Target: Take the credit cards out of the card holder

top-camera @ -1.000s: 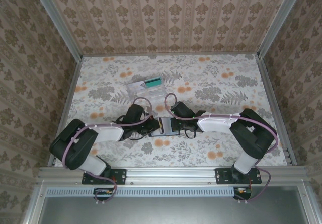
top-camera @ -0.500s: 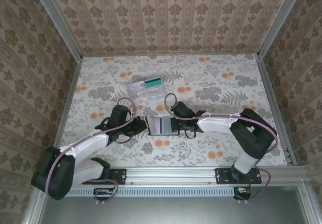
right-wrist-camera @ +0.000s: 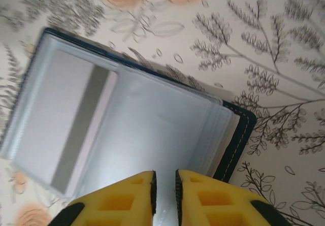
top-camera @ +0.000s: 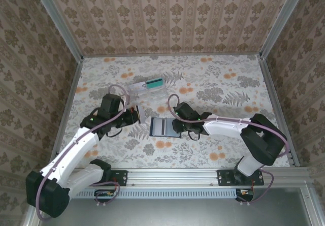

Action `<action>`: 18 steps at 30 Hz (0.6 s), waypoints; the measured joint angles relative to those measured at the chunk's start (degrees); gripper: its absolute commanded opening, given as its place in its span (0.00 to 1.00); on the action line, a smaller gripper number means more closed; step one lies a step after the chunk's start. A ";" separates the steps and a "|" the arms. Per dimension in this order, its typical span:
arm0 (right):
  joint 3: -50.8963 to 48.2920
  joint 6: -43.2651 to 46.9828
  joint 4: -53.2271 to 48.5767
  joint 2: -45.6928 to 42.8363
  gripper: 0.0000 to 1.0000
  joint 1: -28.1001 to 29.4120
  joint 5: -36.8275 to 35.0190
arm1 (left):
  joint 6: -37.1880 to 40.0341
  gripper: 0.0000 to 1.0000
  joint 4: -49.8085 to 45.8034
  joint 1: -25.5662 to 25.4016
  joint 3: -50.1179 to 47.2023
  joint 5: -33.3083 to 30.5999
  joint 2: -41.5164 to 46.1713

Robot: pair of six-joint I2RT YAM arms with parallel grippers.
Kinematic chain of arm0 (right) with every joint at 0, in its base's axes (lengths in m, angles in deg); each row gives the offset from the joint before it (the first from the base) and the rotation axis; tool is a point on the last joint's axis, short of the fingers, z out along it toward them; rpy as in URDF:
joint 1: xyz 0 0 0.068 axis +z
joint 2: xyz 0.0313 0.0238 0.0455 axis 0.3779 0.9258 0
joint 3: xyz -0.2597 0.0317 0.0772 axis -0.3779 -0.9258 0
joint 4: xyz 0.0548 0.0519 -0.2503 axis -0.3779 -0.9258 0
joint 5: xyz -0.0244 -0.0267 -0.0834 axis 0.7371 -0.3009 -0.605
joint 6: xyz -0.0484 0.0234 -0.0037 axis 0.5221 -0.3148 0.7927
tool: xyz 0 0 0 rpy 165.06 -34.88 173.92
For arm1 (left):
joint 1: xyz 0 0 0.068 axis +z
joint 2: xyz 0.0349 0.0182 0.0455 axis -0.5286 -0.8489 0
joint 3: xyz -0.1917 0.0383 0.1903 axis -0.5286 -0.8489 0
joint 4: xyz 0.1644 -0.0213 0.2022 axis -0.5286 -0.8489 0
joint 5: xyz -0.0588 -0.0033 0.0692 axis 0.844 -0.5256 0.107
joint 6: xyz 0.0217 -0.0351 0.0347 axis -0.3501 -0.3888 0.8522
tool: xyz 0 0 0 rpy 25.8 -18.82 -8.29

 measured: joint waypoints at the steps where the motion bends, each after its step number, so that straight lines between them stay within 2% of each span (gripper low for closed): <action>1: -0.09 0.44 0.02 -1.31 0.32 0.00 0.00 | 1.29 0.00 -1.29 0.00 2.03 -1.18 -0.94; 3: -0.59 1.51 0.24 -4.66 0.38 0.00 -0.02 | 4.72 0.00 -4.09 -0.28 6.86 -4.79 -3.43; 7: -2.95 2.71 1.57 -11.39 0.57 0.00 -0.11 | 13.16 0.00 -6.71 -2.58 13.05 -11.82 -6.93; 11: -6.38 3.76 3.02 -18.47 0.74 -0.02 -0.31 | 24.87 0.00 -7.67 -3.82 18.10 -17.22 -10.40; 13: -7.54 3.69 3.21 -20.92 0.88 -0.13 -0.46 | 30.75 0.00 -8.26 -3.85 21.27 -19.67 -13.16; 15: -8.48 3.74 3.26 -22.84 0.97 -0.35 -0.61 | 36.68 0.00 -8.63 -3.85 24.48 -21.55 -16.31; 18: -9.60 3.78 3.23 -25.27 1.00 -0.76 -0.98 | 46.07 0.00 -9.20 -3.85 28.68 -23.69 -21.49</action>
